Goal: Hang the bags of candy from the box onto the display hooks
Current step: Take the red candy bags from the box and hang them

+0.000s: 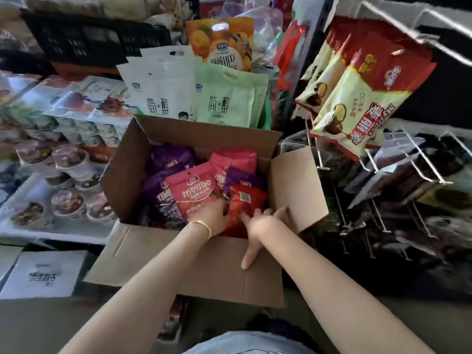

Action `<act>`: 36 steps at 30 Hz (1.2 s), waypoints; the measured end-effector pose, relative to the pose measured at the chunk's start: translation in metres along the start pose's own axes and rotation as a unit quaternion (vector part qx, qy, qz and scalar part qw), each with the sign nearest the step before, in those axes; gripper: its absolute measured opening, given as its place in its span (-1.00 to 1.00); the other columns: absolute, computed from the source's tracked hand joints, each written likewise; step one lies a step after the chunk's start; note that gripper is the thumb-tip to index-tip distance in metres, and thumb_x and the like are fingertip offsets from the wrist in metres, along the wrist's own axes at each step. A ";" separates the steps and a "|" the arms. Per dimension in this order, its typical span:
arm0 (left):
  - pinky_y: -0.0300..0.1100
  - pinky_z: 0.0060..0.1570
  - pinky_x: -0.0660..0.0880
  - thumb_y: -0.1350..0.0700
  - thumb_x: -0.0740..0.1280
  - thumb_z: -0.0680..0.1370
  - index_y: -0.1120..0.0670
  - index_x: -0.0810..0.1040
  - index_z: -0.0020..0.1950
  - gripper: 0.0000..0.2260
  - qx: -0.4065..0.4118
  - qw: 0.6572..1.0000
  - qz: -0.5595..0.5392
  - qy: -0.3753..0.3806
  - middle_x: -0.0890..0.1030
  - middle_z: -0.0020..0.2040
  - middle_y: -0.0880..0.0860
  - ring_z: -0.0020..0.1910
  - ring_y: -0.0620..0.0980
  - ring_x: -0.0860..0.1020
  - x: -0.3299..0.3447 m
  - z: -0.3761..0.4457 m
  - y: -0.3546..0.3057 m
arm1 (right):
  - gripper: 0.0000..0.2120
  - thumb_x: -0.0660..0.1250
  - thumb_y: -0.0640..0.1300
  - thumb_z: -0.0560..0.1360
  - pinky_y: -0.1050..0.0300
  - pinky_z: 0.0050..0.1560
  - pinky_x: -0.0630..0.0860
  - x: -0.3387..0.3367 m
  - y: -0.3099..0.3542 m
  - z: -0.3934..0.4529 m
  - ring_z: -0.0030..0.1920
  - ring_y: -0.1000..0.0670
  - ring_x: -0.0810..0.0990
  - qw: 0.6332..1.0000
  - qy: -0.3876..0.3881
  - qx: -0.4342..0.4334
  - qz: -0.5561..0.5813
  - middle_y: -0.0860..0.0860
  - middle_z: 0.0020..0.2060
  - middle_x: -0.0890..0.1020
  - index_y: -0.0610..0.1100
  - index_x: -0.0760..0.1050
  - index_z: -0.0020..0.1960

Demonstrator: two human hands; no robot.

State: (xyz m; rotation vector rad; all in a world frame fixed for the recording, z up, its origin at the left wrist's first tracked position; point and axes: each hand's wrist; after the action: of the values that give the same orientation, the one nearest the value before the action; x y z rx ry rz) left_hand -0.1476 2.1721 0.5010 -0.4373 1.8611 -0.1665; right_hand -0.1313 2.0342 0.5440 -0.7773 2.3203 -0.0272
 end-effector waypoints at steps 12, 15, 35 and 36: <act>-0.10 -0.13 0.49 0.00 0.29 0.62 0.04 0.61 -0.11 -0.81 -0.012 0.988 -0.155 0.024 0.64 -0.13 0.05 -0.13 0.07 0.57 0.023 -0.001 0.012 | 0.45 0.55 0.45 0.10 -0.64 0.33 -0.27 0.030 0.011 0.000 0.56 -0.33 0.04 0.992 -0.108 0.044 0.040 -0.24 0.56 0.11 0.10 -0.37 0.60; -0.03 -0.21 0.42 0.06 0.37 0.57 0.23 0.56 -0.24 -0.72 -0.018 0.942 -0.330 -0.047 0.55 -0.31 0.07 -0.27 0.04 0.48 0.016 -0.011 0.019 | 0.49 0.56 0.44 0.08 -0.62 0.35 -0.28 0.032 0.010 0.000 0.57 -0.31 0.03 0.989 -0.133 0.045 0.057 -0.25 0.56 0.09 0.11 -0.46 0.57; -0.23 -0.09 0.50 0.03 0.23 0.67 0.07 0.62 -0.09 -0.75 0.208 0.741 -0.602 -0.212 0.61 -0.18 -0.08 -0.15 -0.15 0.56 -0.133 -0.083 -0.059 | -0.90 0.42 -0.24 0.53 0.23 -0.04 0.59 -0.022 -0.067 -0.133 -0.06 0.11 0.72 0.412 -0.456 -0.207 0.761 0.10 -0.13 0.75 -0.07 0.66 -0.02; -0.19 -0.12 0.51 0.01 0.31 0.62 0.05 0.58 -0.09 -0.83 0.225 0.745 -0.596 -0.199 0.58 -0.18 -0.04 -0.16 -0.11 0.55 -0.134 -0.087 -0.072 | -0.89 0.40 -0.23 0.55 0.20 -0.03 0.60 -0.022 -0.078 -0.141 -0.03 0.09 0.72 0.381 -0.447 -0.220 0.779 0.08 -0.10 0.75 -0.06 0.65 0.00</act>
State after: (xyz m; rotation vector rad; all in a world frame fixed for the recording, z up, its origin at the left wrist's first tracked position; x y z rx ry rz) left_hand -0.1775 2.1483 0.6723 -1.1604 0.8163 -1.2519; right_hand -0.1639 1.9562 0.6827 1.2272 1.0355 1.4468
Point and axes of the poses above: each hand's wrist, its own z-axis towards the middle knuckle, its own x-axis out of the palm, y = z × x
